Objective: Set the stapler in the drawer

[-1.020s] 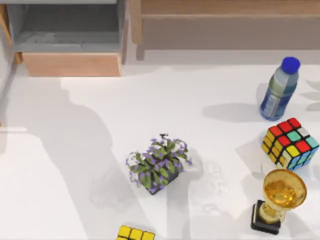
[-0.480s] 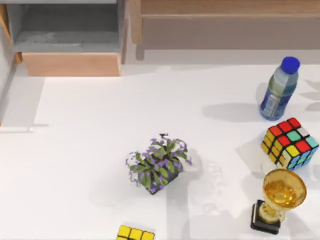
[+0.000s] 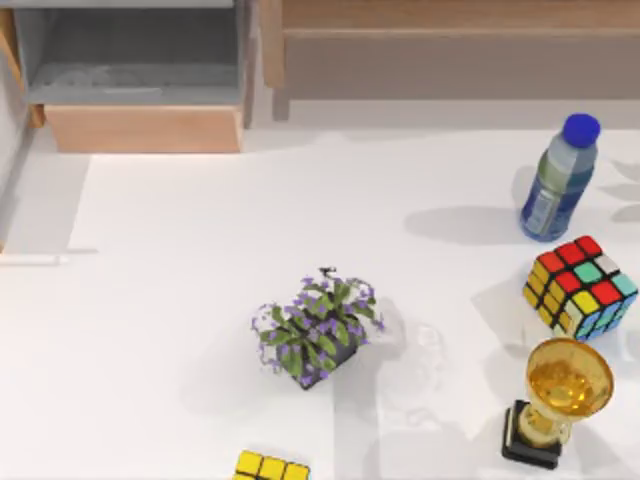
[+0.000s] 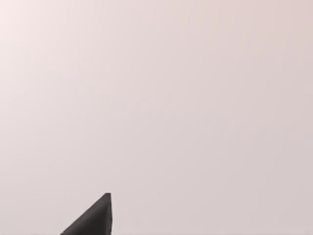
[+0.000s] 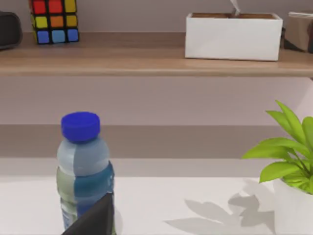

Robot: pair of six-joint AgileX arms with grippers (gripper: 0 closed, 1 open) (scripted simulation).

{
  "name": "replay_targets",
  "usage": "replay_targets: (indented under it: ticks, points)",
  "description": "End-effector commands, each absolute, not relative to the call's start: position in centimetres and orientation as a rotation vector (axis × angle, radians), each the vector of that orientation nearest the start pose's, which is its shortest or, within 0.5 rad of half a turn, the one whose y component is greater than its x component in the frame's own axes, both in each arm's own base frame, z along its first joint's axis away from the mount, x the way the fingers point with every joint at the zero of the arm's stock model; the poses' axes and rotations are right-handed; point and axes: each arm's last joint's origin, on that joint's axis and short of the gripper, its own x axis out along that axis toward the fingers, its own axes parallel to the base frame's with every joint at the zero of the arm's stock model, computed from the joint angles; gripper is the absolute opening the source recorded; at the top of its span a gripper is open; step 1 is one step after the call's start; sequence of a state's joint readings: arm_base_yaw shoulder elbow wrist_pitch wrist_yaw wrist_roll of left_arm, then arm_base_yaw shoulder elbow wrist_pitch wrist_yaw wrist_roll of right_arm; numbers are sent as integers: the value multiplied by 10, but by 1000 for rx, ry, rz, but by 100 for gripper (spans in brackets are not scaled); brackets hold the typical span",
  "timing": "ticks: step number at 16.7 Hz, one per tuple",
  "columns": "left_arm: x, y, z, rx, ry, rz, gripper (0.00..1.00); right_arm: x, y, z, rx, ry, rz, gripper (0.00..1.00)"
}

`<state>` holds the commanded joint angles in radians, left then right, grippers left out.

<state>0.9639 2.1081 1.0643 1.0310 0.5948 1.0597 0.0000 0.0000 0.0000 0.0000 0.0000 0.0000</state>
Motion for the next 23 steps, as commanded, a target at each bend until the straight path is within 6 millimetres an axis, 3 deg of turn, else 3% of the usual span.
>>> replay_targets:
  ticks: [8,12,15,20,23]
  points:
    - [230,229,108,1441,71,141,100,106,-1,160,0,0,0,100]
    - [229,187,96,1536,15,17,100,106,-1,160,0,0,0,100]
    - [229,175,95,1571,-16,-16,100,106,-1,160,0,0,0,100]
    - [229,176,94,1568,-10,-13,100,106,-1,160,0,0,0,100]
    - [239,175,95,1571,-16,-16,100,106,-1,160,0,0,0,100]
